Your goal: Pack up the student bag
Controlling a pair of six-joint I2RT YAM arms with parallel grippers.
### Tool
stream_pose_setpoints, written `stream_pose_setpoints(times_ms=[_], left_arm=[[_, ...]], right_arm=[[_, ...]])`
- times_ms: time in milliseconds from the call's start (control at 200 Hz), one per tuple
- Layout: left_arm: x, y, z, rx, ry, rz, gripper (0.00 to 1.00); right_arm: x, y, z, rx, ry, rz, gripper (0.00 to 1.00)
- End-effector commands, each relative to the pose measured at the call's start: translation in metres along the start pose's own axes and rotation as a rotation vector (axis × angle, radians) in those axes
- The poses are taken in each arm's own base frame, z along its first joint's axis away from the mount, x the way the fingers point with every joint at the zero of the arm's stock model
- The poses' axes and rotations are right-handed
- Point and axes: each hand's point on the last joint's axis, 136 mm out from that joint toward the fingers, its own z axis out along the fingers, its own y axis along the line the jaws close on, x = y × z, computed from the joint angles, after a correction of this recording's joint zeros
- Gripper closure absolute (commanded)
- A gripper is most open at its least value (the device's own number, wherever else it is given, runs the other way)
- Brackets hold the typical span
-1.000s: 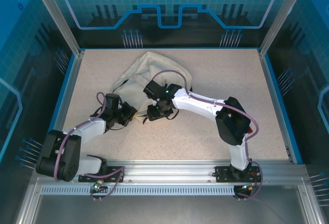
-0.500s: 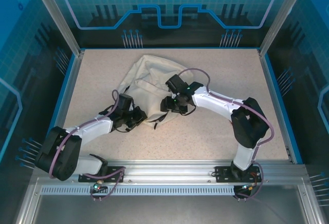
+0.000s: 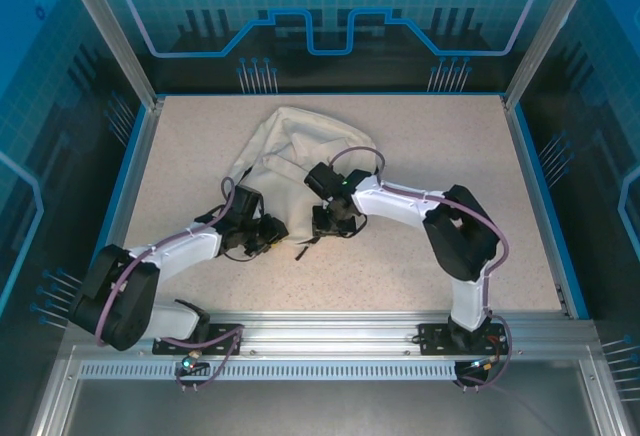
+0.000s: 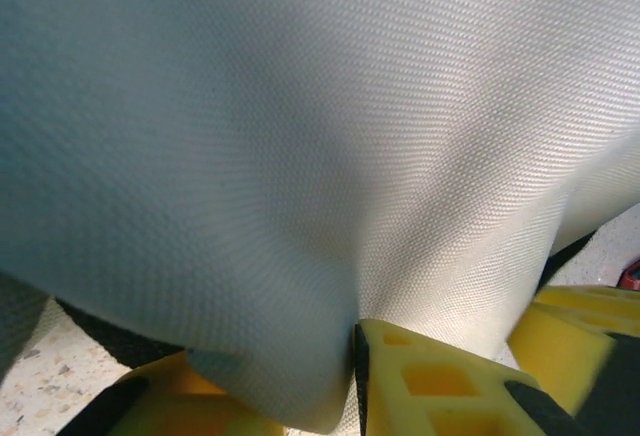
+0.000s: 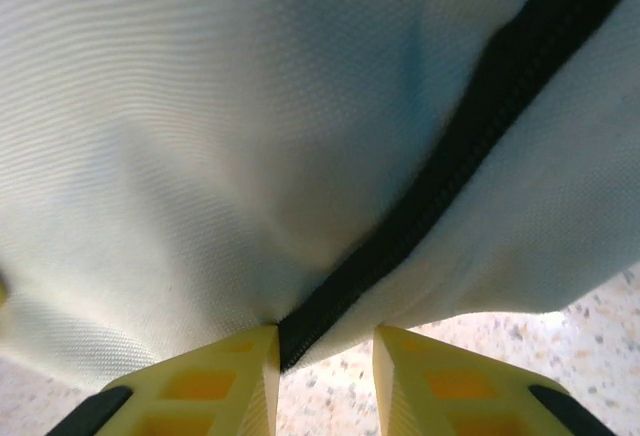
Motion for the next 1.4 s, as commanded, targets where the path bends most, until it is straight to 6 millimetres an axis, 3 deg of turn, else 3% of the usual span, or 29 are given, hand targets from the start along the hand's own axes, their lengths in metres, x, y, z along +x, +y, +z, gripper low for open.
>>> stream_pose_setpoints(times_ms=[0,160,295,500,620,715,825,965,1261,1316,1396], left_arm=[[0.008,0.006,0.01,-0.005,0.039,-0.037,0.77],[0.006,0.001,0.019,0.021,0.049,-0.054,0.81],[0.004,-0.008,0.024,0.045,0.064,-0.06,0.85],[0.009,-0.026,0.029,0.073,0.11,-0.018,0.83],[0.016,-0.016,0.021,0.015,0.119,-0.004,0.73],[0.018,-0.004,0.008,-0.047,0.096,0.02,0.63],[0.019,-0.004,-0.005,-0.045,0.081,0.038,0.55],[0.017,-0.017,-0.015,-0.007,0.057,0.07,0.55],[0.035,-0.04,-0.008,0.038,0.074,0.262,0.58],[0.04,-0.045,-0.005,0.057,0.075,0.317,0.58],[0.046,-0.052,0.002,0.075,0.071,0.418,0.57]], right_arm=[[0.001,-0.017,0.019,0.088,0.014,0.0,0.73],[-0.02,-0.026,0.031,0.118,-0.04,-0.01,0.81],[-0.046,-0.033,0.029,0.124,-0.102,-0.019,0.82],[-0.077,-0.043,-0.011,0.077,-0.228,-0.056,0.8],[-0.06,-0.036,-0.046,-0.009,-0.248,-0.077,0.72],[-0.037,-0.024,-0.056,-0.109,-0.216,-0.044,0.67],[-0.021,-0.005,-0.048,-0.21,-0.166,-0.016,0.66],[-0.017,0.009,-0.03,-0.209,-0.127,-0.019,0.7],[-0.02,-0.011,0.014,-0.142,-0.036,0.083,0.81],[-0.02,-0.008,0.011,-0.167,-0.04,0.08,0.82],[-0.025,-0.003,-0.009,-0.224,-0.091,0.069,0.78]])
